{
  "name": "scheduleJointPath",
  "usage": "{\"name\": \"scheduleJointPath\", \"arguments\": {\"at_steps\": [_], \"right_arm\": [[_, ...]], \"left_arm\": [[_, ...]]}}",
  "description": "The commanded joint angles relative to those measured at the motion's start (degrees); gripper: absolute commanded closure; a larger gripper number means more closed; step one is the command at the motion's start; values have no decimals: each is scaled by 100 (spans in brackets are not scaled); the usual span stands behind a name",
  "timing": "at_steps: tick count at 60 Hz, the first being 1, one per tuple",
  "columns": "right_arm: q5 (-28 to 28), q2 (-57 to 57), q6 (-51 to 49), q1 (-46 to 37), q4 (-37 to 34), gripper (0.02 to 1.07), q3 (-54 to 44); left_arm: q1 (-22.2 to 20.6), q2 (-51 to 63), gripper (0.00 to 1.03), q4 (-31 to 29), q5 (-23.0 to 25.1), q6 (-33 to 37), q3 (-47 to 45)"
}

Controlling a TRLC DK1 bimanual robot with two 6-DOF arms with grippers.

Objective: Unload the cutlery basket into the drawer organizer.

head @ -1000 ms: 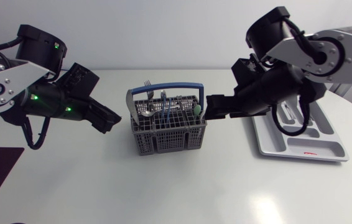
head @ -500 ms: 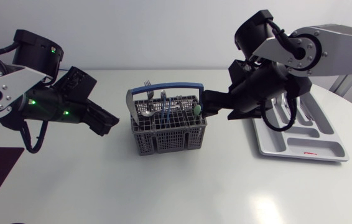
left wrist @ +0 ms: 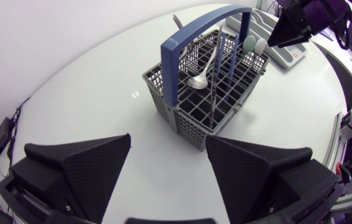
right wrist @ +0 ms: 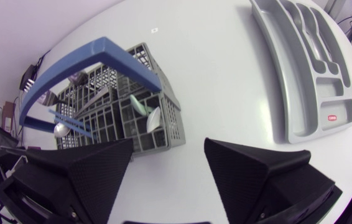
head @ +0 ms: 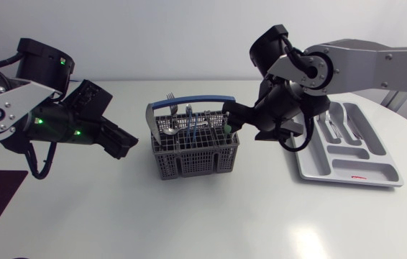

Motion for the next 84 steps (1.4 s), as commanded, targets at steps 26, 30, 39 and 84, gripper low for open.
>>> {"name": "scheduleJointPath", "arguments": {"at_steps": [26,30,39,84], "right_arm": [[-90,491,800,25,283,77,301],[-99,553,835,16,239,77,406],[-178,649,932,-45,221,79,564],[-407,781,958,-186,239,99,380]], "left_arm": [[28,-25,15,104,7,59,-158],[28,-25,15,104,-2,59,-167],[28,-25,15,104,-2,68,-185],[-87,72,15,157,-98,50,-185]]}}
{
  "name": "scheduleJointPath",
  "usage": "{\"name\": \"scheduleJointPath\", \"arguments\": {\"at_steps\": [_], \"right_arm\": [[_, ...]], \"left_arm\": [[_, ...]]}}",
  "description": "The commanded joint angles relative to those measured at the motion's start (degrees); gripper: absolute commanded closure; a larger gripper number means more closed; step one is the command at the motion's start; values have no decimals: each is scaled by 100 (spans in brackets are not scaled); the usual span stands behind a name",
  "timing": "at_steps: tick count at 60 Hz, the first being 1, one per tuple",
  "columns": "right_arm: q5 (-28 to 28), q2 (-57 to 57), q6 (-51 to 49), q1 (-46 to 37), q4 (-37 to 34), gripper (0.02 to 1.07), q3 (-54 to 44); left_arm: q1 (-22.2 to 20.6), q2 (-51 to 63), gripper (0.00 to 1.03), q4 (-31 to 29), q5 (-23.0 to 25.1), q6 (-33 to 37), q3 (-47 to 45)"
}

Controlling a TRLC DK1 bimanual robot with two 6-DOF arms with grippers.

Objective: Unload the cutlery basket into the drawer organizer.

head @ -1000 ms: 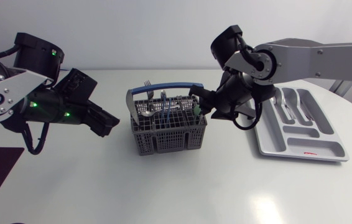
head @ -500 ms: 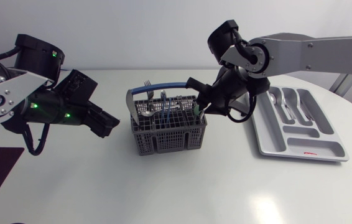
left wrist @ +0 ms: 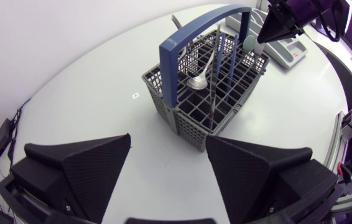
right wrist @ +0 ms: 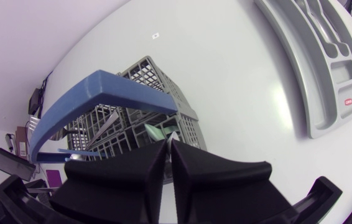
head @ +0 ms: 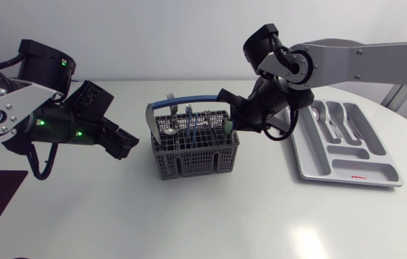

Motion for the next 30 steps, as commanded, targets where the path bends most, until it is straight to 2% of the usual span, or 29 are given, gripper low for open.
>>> {"name": "scheduleJointPath", "arguments": {"at_steps": [1,30], "right_arm": [[-37,178,169,-48,-8,101,-114],[-336,-156,99,-66,-17,101,-185]], "left_arm": [[-54,72,15,67,-59,50,-141],[-36,72,15,67,-76,50,-167]]}}
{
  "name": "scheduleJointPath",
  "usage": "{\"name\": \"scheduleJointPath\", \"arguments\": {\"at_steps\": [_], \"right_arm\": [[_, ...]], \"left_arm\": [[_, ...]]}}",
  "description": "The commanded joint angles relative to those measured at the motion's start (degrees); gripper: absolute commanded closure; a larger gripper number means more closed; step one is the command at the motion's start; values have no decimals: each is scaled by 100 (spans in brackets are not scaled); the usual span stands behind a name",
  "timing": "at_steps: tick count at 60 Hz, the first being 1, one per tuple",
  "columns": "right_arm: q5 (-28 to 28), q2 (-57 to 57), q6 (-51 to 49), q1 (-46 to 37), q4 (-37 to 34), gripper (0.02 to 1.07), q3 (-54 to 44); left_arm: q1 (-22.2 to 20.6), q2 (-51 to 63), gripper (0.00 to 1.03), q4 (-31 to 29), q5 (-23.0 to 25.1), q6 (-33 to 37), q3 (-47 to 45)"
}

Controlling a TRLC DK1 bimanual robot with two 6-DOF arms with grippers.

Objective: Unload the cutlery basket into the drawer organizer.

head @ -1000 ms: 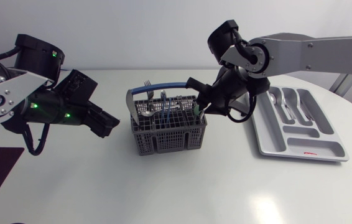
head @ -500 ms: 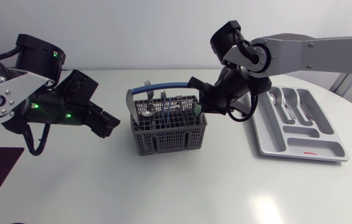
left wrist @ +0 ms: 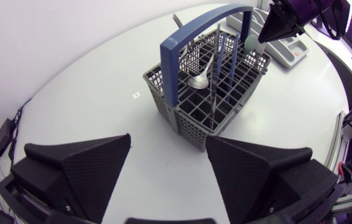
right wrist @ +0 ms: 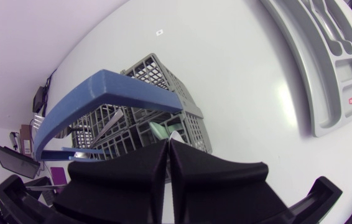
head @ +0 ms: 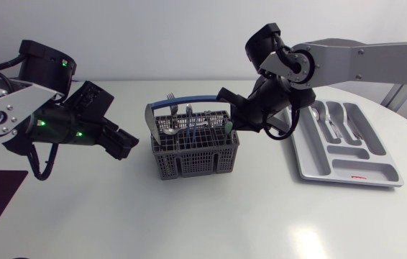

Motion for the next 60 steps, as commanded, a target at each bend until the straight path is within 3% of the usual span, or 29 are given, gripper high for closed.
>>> {"name": "scheduleJointPath", "arguments": {"at_steps": [1,60], "right_arm": [[-67,-163,101,-18,-41,101,-172],[-612,-1762,268,-185,82,101,-400]], "left_arm": [[-17,72,15,50,-24,50,-143],[-289,81,15,76,-314,-47,-161]]}}
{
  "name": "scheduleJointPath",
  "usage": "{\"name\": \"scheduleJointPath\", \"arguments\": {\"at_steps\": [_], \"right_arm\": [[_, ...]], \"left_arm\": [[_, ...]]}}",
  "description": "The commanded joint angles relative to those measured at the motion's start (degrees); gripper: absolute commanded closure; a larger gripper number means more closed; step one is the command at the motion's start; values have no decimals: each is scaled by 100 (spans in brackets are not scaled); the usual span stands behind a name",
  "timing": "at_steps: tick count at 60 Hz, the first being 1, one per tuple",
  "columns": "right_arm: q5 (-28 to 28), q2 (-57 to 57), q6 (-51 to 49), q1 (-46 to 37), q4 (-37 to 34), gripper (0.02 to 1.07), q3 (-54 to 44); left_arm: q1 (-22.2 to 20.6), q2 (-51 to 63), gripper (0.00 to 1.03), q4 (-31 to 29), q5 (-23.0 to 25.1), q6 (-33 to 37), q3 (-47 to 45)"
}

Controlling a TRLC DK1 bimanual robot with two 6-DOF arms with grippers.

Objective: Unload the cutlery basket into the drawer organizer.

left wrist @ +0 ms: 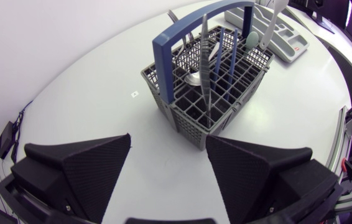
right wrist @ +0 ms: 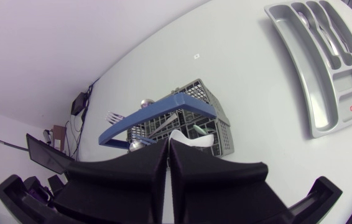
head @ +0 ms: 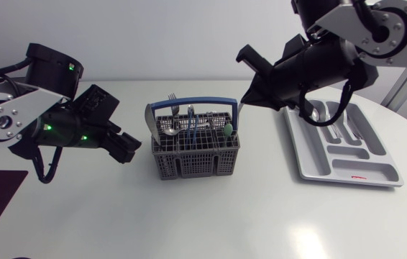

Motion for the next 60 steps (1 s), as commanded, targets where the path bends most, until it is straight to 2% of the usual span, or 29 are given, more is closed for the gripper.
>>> {"name": "scheduleJointPath", "arguments": {"at_steps": [1,11,19,28,48,60], "right_arm": [[-79,-211,262,-69,89,101,-179],[-202,-685,288,-209,71,101,-197],[-149,-975,-169,-394,-597,101,5],[264,-1186,-1039,-702,-1116,101,-232],[862,-1564,-2876,-1677,-1124,101,-1489],[1037,-1555,-4106,-2697,-588,100,-2289]], "left_arm": [[-64,76,15,37,-72,-42,-106],[-90,68,15,28,-98,-42,-106],[-90,6,15,19,-151,-25,-89],[-90,-47,15,-16,-151,2,-71],[-134,-47,15,2,-151,11,-106],[-108,-73,15,2,-151,37,-150]]}}
